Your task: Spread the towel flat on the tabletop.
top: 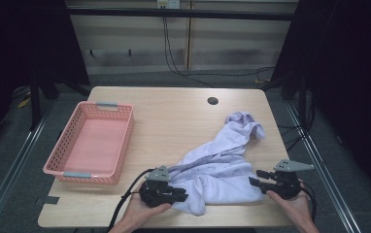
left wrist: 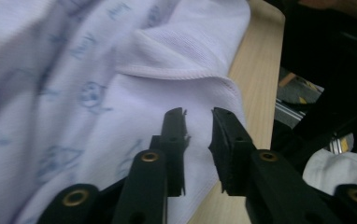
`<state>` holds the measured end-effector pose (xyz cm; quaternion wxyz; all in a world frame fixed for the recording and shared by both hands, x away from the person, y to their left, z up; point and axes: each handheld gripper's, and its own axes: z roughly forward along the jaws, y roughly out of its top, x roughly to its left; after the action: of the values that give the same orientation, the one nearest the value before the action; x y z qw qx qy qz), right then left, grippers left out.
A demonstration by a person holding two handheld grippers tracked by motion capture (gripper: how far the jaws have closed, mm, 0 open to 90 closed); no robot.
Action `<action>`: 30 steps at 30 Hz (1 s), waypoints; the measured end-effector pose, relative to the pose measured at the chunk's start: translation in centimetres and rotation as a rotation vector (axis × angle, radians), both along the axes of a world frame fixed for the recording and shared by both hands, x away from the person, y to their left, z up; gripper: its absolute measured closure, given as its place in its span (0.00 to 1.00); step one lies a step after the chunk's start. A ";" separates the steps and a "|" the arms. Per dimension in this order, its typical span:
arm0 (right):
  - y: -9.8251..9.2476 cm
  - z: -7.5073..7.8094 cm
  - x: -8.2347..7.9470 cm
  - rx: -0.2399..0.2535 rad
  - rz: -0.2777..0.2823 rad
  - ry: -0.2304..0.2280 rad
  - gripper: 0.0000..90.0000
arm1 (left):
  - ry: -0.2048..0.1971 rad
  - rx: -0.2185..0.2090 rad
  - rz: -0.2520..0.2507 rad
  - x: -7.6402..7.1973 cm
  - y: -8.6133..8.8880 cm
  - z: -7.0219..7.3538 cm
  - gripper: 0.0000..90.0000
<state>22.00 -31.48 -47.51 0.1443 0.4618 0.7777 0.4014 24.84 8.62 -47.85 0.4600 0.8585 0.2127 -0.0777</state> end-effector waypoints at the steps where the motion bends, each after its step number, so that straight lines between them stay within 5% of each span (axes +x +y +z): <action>1: -0.2 -0.3 0.2 0.000 -0.004 0.010 0.57 | 0.021 -0.004 -0.037 -0.3 -1.0 -0.5 0.80; 9: -1.2 -1.9 0.9 0.015 -0.014 0.078 0.54 | 0.044 0.010 -0.115 -1.1 -3.7 -1.7 0.58; 12: -0.7 -2.2 1.1 0.006 0.010 0.094 0.57 | 0.002 0.080 -0.085 -1.5 -5.0 -2.2 0.56; 15: -0.5 -2.3 1.1 0.012 0.030 0.110 0.66 | -0.031 0.103 -0.051 -1.6 -5.1 -2.3 0.80; 16: -0.3 -2.2 1.0 0.015 0.040 0.118 0.79 | -0.058 0.126 -0.036 -1.6 -5.0 -2.2 0.95; 18: -0.4 -1.8 0.9 0.019 0.032 0.093 0.84 | -0.054 0.145 -0.038 -1.3 -4.5 -2.1 1.00; 24: -1.5 -0.5 0.6 0.083 -0.018 0.024 0.86 | -0.045 0.073 0.020 -0.5 -1.3 -0.7 1.00; 26: -1.8 -0.1 0.5 0.098 -0.020 0.008 0.92 | 0.009 0.012 0.028 -0.1 -0.5 -0.6 1.00; 27: -1.8 0.0 0.5 0.102 -0.019 0.001 0.95 | 0.018 0.000 0.021 -0.1 -0.5 -0.6 0.96; 28: -1.7 0.3 0.4 0.107 -0.014 -0.014 0.98 | 0.032 -0.006 0.019 -0.2 -0.8 -0.7 0.79; 30: -1.7 1.3 0.3 0.126 -0.004 -0.045 0.98 | 0.021 0.008 -0.031 -0.6 -2.1 -1.0 0.74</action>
<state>22.30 -33.14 -46.22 0.1332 0.4625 0.7464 0.4595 24.21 6.48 -48.81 0.4532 0.8626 0.2046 -0.0932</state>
